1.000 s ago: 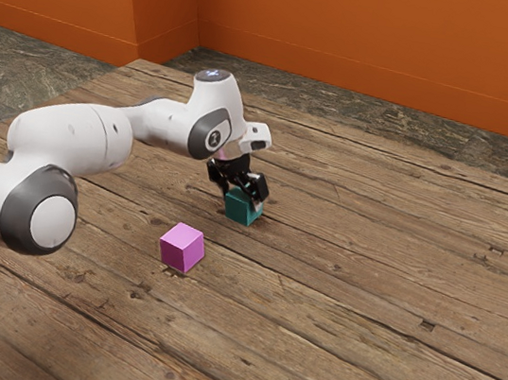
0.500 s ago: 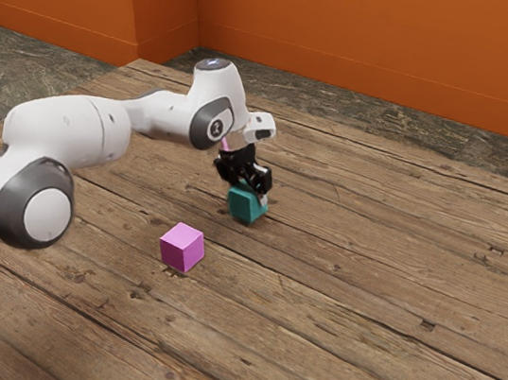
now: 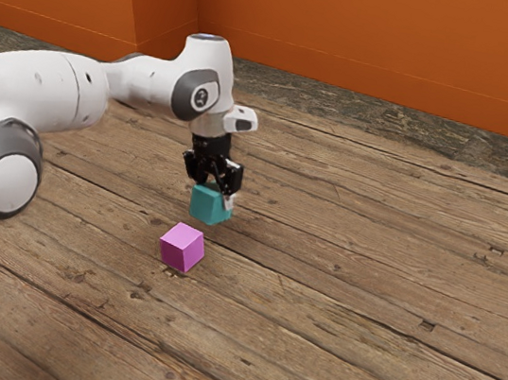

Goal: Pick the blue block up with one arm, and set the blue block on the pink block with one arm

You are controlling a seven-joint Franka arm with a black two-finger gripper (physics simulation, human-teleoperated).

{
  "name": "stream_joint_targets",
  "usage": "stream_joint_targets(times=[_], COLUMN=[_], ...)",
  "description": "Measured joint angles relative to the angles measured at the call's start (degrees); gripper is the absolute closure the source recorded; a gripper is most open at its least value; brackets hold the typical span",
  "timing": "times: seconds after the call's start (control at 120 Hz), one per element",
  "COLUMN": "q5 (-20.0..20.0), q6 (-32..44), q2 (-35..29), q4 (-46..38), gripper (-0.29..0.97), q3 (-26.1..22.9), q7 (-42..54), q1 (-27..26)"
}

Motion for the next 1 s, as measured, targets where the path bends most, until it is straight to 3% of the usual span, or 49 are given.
stream_joint_targets(times=[0.308, 0.6, 0.833, 1.0], q5=[-0.62, -2.72, -3.46, -3.73], q6=[-1.57, -1.85, -1.82, -1.90], q2=[-6.49, -8.00, -8.91, -9.01], q4=[-9.14, -12.10, -14.14, -14.87], gripper=[0.37, 0.37, 0.35, 0.22], q3=[4.57, 10.69, 11.49, 12.23], q7=[0.82, 1.24, 1.46, 1.65], q1=[-3.02, -8.26, -8.85, -8.86])
